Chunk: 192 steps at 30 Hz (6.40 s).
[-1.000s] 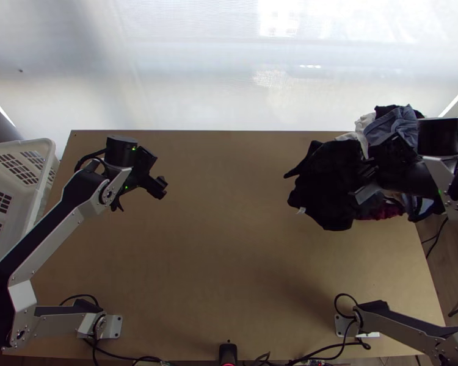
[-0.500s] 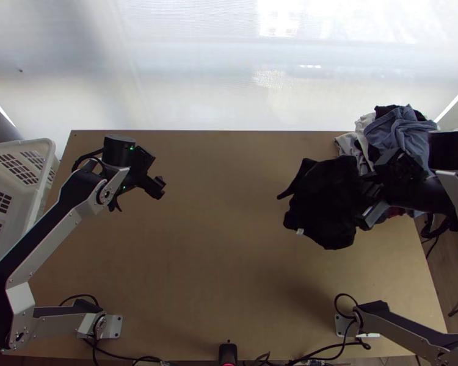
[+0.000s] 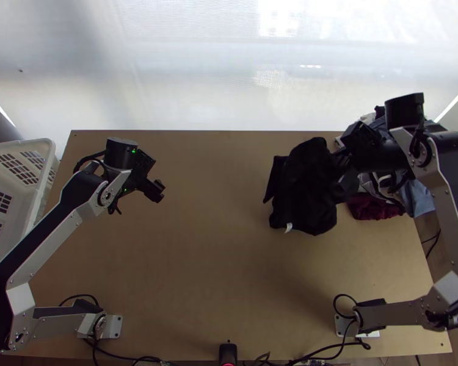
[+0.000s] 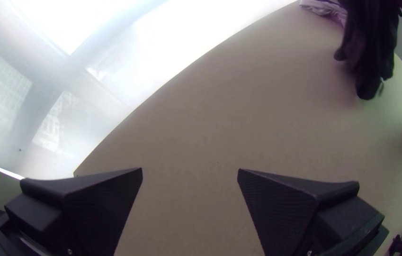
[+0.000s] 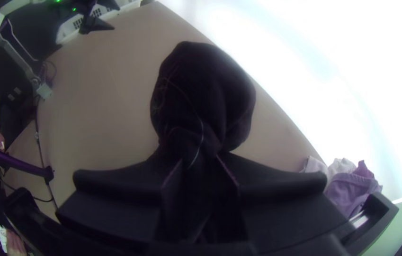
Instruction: Fold the t-shirt
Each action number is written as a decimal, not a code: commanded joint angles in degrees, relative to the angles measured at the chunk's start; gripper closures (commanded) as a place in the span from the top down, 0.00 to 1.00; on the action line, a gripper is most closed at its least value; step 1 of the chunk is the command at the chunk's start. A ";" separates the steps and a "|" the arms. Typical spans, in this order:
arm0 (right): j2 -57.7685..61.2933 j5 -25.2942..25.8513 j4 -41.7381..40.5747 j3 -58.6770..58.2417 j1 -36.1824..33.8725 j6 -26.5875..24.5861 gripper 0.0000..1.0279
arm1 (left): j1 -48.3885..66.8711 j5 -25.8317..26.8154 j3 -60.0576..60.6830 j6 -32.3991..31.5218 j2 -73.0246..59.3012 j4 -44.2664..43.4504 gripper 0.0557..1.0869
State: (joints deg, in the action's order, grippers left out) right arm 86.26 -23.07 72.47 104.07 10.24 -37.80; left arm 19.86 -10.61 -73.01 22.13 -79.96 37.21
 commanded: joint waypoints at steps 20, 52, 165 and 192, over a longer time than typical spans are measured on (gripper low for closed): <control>33.01 6.99 -31.16 33.65 -20.79 20.14 0.03 | 0.53 -2.75 -0.82 1.25 -2.39 2.52 0.95; -16.30 9.80 -41.53 -41.23 -44.87 40.88 0.03 | 0.71 -3.54 3.76 5.99 -0.02 2.95 0.95; -86.35 20.08 -56.03 -98.62 16.92 7.48 0.96 | -7.90 8.33 68.62 -3.06 80.05 -25.17 0.95; -86.35 19.91 -56.03 -98.62 16.92 7.48 0.96 | -8.08 8.33 68.62 -3.06 80.05 -25.17 0.95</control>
State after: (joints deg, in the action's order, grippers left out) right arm -0.08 -3.09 16.45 5.43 27.16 -30.44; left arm 11.77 -2.31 -4.38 19.07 0.10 12.05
